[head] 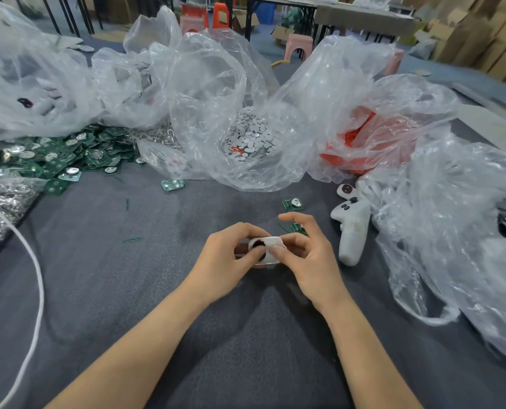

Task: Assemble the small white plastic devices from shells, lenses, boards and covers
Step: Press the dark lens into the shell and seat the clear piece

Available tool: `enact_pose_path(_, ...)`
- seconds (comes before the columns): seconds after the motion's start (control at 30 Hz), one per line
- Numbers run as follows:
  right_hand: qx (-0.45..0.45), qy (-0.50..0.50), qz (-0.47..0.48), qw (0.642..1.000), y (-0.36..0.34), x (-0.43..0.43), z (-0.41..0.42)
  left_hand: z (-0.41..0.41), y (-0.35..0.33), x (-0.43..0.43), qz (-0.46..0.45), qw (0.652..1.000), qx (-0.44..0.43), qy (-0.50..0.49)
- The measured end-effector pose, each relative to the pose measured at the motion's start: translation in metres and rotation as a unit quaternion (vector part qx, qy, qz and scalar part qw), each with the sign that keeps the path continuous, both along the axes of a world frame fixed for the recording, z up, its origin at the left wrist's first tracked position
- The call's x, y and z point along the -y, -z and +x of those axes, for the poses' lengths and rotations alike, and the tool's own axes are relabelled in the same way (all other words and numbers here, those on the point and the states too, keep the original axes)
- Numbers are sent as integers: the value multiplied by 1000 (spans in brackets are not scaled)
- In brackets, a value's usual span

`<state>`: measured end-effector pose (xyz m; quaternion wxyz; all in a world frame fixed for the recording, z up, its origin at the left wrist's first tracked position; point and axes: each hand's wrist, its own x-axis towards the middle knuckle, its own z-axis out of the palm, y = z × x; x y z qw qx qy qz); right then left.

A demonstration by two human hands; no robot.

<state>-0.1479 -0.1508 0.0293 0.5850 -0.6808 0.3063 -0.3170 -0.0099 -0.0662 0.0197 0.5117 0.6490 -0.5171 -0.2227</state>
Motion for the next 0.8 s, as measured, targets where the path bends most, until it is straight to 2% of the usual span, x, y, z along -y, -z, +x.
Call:
enact_pose_path(0.23, -12, 1, -13, 1000, 4, 1, 1, -1, 0, -1, 8, 1000, 9, -5)
enact_pose_path(0.47, -78, 31, -91, 992, 8, -1, 5, -1, 5, 0, 24, 998, 50, -15)
enact_pose_path(0.6, -95, 63, -132, 985, 9, -2, 8, -2, 5, 0, -6, 998, 61, -15)
enact_pose_path(0.8, -90, 95, -132, 983, 10, 4, 7, -5, 8, 1, -15, 987, 160, 6)
